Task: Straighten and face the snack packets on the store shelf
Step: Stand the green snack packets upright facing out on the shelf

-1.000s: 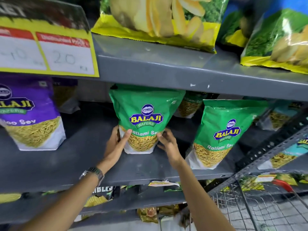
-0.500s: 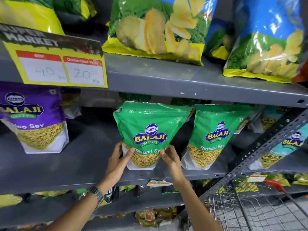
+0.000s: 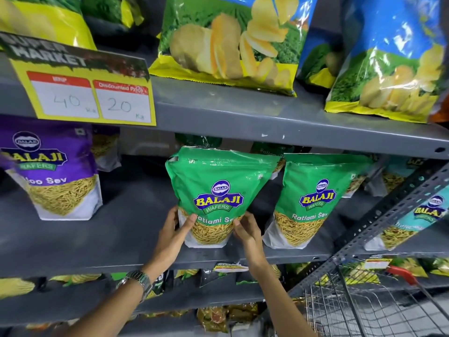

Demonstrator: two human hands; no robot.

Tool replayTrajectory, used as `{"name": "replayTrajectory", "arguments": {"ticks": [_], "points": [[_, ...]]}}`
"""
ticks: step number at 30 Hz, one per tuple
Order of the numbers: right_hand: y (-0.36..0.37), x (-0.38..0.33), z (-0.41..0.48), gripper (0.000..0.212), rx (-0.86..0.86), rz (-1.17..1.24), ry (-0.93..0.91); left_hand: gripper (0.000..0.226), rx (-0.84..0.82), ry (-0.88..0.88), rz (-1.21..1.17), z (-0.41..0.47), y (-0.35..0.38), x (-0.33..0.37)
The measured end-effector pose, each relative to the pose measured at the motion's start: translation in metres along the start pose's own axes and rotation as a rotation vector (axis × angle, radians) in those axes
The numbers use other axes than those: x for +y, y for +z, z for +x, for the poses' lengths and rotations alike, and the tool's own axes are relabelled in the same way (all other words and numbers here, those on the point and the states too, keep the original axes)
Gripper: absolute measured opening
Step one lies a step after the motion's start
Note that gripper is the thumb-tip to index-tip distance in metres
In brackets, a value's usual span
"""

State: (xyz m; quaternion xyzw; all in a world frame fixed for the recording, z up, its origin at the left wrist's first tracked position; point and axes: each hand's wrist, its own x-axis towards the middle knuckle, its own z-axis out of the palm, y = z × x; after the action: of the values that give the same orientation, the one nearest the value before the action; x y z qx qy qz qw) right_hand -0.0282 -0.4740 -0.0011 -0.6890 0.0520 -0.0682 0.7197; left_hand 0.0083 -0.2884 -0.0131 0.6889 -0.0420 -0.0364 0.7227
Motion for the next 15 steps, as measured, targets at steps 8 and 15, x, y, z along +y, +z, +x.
{"name": "replayTrajectory", "arguments": {"ticks": [8,15], "points": [[0.013,0.007,-0.009,0.026,0.135,0.075,-0.065,0.100,-0.060,0.015,-0.066,-0.003,-0.005,-0.003],[0.089,0.043,-0.053,0.021,0.762,-0.023,-0.186,0.038,0.165,0.131,-0.173,-0.012,-0.066,-0.004]]}}
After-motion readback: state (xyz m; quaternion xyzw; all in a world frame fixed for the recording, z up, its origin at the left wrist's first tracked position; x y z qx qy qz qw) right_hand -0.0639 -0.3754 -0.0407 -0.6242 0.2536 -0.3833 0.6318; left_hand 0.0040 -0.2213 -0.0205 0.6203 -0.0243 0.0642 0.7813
